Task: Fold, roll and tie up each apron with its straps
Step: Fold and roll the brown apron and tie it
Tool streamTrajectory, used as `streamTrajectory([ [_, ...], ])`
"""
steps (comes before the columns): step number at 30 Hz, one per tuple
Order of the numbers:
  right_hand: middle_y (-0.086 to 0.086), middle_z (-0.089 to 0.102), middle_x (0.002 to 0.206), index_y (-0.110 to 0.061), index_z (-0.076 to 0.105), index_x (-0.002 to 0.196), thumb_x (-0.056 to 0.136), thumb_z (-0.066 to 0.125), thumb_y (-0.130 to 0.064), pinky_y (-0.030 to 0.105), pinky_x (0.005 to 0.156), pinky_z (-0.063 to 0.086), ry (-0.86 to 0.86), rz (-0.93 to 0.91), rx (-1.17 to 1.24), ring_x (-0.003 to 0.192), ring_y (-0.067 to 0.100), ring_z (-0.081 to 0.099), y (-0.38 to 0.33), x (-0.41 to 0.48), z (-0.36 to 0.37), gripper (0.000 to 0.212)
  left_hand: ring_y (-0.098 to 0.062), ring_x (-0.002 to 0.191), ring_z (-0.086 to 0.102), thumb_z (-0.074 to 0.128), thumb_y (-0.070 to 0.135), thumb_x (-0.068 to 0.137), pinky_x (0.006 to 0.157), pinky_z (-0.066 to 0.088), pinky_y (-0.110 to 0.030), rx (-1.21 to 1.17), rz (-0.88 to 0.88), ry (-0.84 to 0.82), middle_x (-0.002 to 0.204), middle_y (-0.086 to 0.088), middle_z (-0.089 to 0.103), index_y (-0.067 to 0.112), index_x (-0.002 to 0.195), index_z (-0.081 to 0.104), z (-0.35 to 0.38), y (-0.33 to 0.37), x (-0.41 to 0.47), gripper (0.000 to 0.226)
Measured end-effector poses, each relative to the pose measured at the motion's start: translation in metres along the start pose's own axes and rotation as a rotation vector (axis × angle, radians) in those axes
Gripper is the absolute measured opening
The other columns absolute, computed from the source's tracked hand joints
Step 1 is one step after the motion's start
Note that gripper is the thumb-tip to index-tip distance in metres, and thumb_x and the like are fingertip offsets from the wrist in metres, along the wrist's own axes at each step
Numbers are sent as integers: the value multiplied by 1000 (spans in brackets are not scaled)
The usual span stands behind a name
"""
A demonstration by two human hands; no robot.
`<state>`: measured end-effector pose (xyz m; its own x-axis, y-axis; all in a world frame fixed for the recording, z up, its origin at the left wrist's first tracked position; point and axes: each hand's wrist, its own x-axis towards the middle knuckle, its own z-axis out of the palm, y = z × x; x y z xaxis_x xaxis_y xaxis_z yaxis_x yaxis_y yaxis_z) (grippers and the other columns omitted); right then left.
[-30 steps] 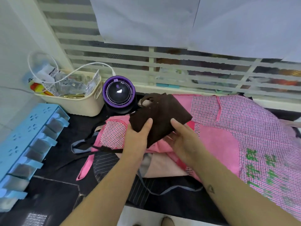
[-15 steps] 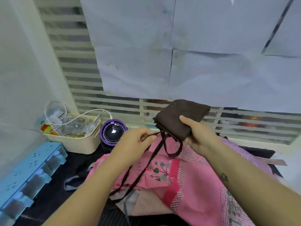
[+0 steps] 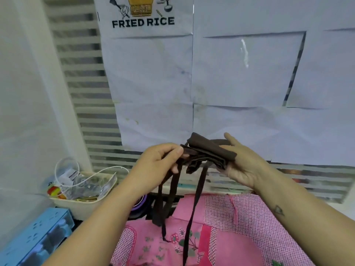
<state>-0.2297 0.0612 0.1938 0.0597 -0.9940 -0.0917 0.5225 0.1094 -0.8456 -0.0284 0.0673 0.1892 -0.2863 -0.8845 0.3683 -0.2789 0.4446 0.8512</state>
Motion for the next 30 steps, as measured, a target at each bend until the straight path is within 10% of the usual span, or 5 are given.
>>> streamTrajectory([
  [6,16,69,78,-14,46,138,90,50,4,27,40,51,-62,110,245,54,22,65,-4,12,5,52,-14,84,64,54,20,96,69,52,-18,47,147,44,99,15,70,25,89,72,-7,11,6,19],
  [11,13,65,79,3,72,79,13,91,8,22,45,51,-228,224,255,57,19,64,-5,16,4,69,2,61,49,52,19,96,63,39,-9,82,193,54,65,16,57,29,76,65,-13,24,12,26],
  [18,12,62,88,3,71,98,24,92,8,20,39,46,-293,302,303,71,15,55,-5,18,0,77,-3,46,51,54,23,95,74,52,-40,72,124,-88,86,-6,74,25,83,68,-28,45,27,18],
  [25,9,56,103,-4,58,109,34,87,16,10,54,36,-297,373,459,105,0,42,-5,13,0,82,-6,52,53,63,5,86,56,45,-15,-6,185,-101,77,-1,73,14,80,67,-43,41,29,12],
  [30,3,54,92,-1,61,91,30,86,21,8,60,42,-283,361,533,90,-3,49,-5,15,-2,69,-2,53,52,64,12,83,54,42,-11,-80,164,-68,69,1,69,20,74,70,-43,32,23,13],
])
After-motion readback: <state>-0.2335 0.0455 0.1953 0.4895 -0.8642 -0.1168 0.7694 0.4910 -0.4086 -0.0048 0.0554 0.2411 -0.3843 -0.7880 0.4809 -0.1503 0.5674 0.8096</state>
